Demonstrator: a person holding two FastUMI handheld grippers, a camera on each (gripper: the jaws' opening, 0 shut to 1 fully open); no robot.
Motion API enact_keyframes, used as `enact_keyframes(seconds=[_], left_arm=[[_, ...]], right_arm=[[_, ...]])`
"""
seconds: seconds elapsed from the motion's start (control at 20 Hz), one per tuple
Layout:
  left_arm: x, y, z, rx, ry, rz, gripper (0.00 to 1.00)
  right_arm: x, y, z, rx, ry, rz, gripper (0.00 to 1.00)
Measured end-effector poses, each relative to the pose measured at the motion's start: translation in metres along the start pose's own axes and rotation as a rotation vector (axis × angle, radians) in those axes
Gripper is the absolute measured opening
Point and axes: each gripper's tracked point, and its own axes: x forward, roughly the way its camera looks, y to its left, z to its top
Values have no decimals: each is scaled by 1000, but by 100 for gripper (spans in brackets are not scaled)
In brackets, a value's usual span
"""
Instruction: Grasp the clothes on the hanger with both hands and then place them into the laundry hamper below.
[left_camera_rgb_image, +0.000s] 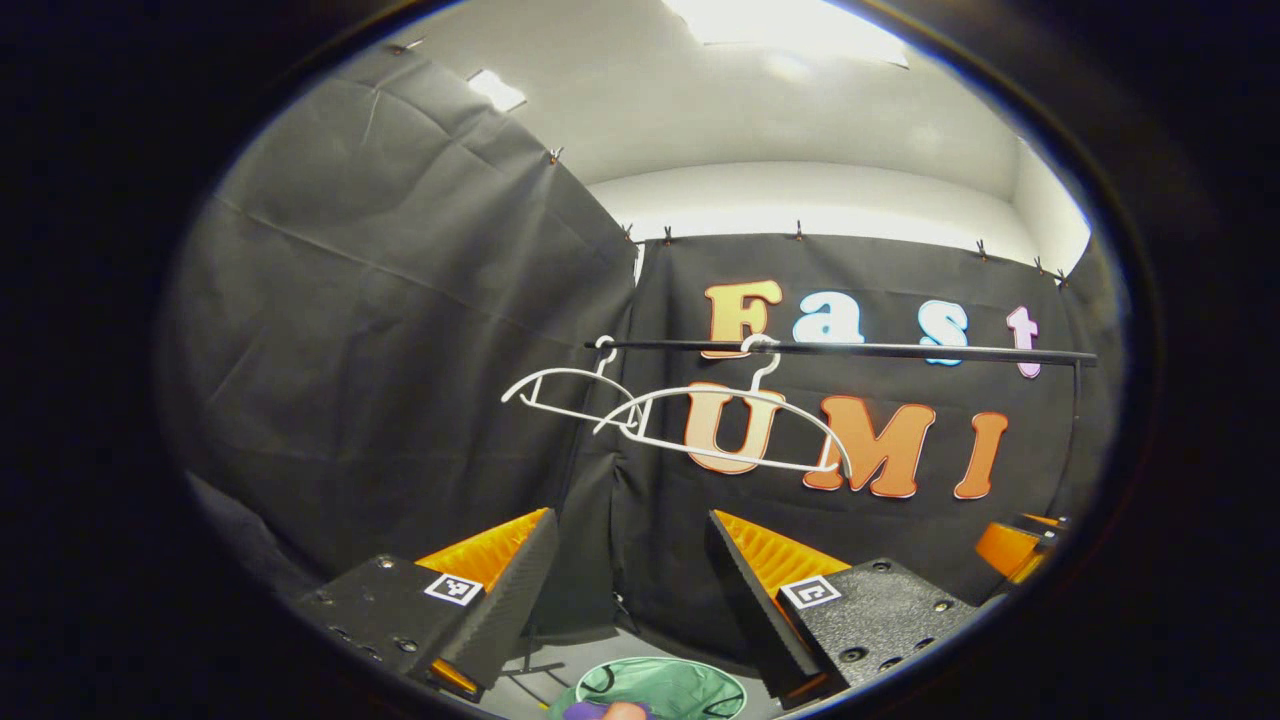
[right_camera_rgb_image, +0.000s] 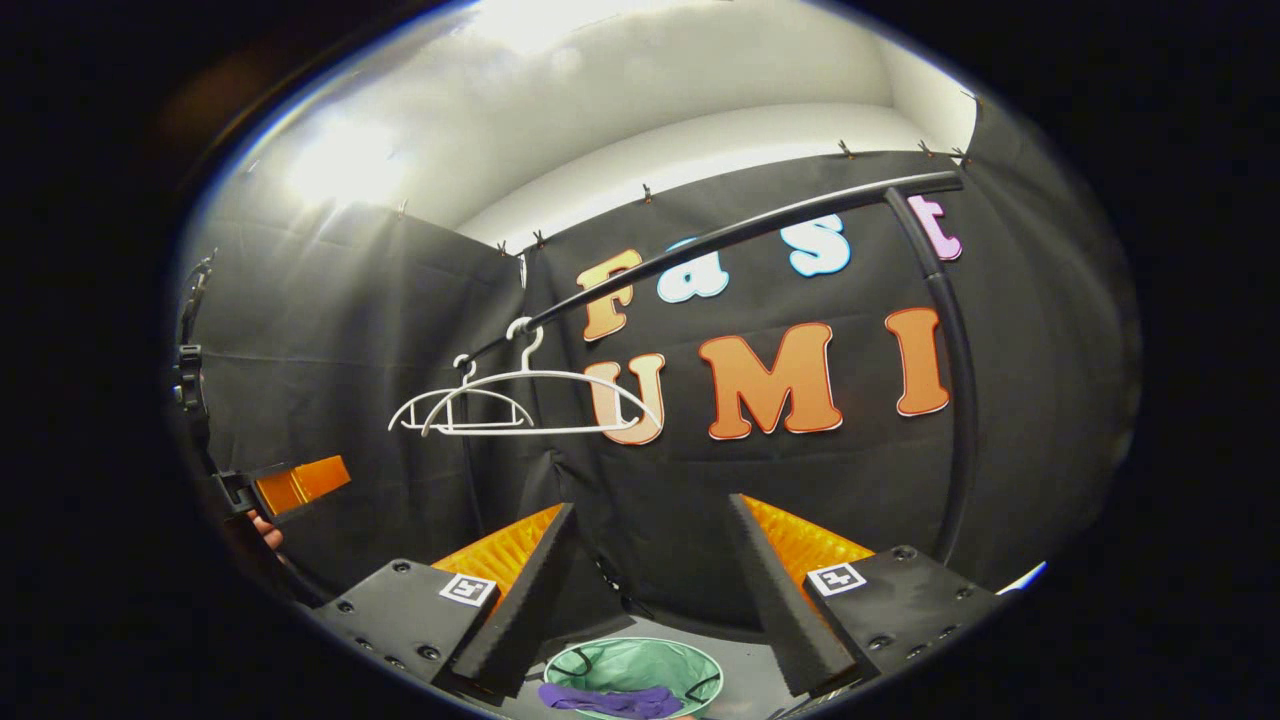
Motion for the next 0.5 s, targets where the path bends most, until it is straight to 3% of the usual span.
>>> enact_keyframes(seconds=[0.45, 0.5], left_arm=[[-32, -31, 8, 24, -45, -51, 88], [-32, -33, 8, 25, -45, -54, 93]], right_arm=[[-28, -24, 13, 16, -25, -28, 98], [-29, -26, 13, 13, -27, -32, 98]])
